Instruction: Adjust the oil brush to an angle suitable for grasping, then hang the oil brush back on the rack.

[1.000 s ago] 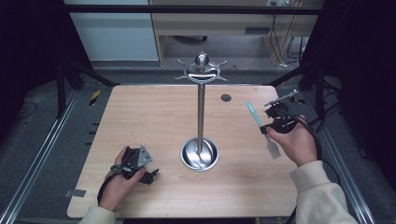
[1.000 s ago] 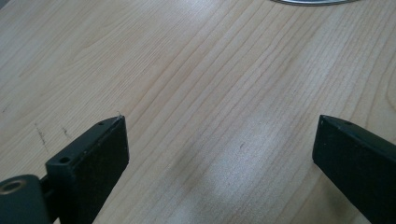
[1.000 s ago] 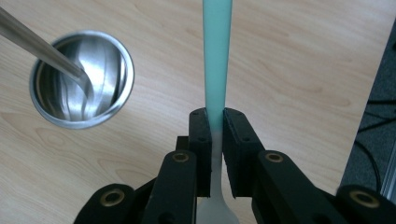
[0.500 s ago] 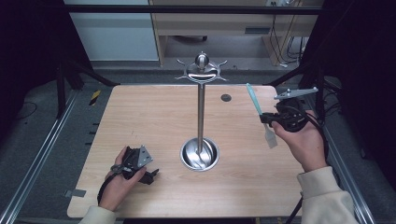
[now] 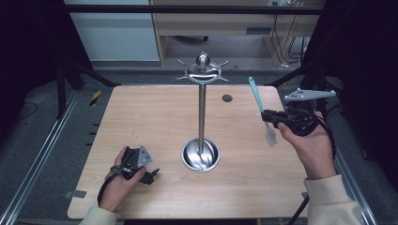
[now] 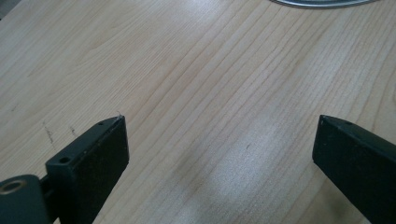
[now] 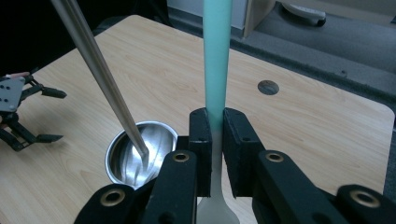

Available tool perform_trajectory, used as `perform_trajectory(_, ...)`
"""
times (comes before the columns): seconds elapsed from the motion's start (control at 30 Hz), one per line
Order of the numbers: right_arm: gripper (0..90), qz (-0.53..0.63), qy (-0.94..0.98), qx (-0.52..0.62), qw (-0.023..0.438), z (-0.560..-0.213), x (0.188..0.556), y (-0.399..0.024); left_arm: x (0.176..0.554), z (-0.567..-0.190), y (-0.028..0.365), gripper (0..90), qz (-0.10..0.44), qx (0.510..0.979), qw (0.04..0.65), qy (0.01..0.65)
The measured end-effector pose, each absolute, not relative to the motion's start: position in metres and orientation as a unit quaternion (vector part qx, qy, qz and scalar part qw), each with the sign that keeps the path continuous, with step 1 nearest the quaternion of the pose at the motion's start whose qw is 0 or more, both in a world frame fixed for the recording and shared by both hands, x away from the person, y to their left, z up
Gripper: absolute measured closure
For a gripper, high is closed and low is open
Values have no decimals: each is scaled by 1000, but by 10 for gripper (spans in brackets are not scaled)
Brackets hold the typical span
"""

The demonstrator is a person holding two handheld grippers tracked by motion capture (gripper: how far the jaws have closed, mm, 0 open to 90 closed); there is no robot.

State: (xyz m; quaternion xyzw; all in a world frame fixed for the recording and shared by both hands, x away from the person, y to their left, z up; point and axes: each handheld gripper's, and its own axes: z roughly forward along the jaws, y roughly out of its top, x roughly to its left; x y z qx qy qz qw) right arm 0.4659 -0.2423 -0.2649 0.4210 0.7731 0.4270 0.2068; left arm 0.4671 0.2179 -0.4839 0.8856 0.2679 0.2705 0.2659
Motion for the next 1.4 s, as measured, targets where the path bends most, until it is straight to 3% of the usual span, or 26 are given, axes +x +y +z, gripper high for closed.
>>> perform_trajectory(1.4,823,521,765,325,194,-254,430,-227,467,-485,217,33,266,888,266,264)
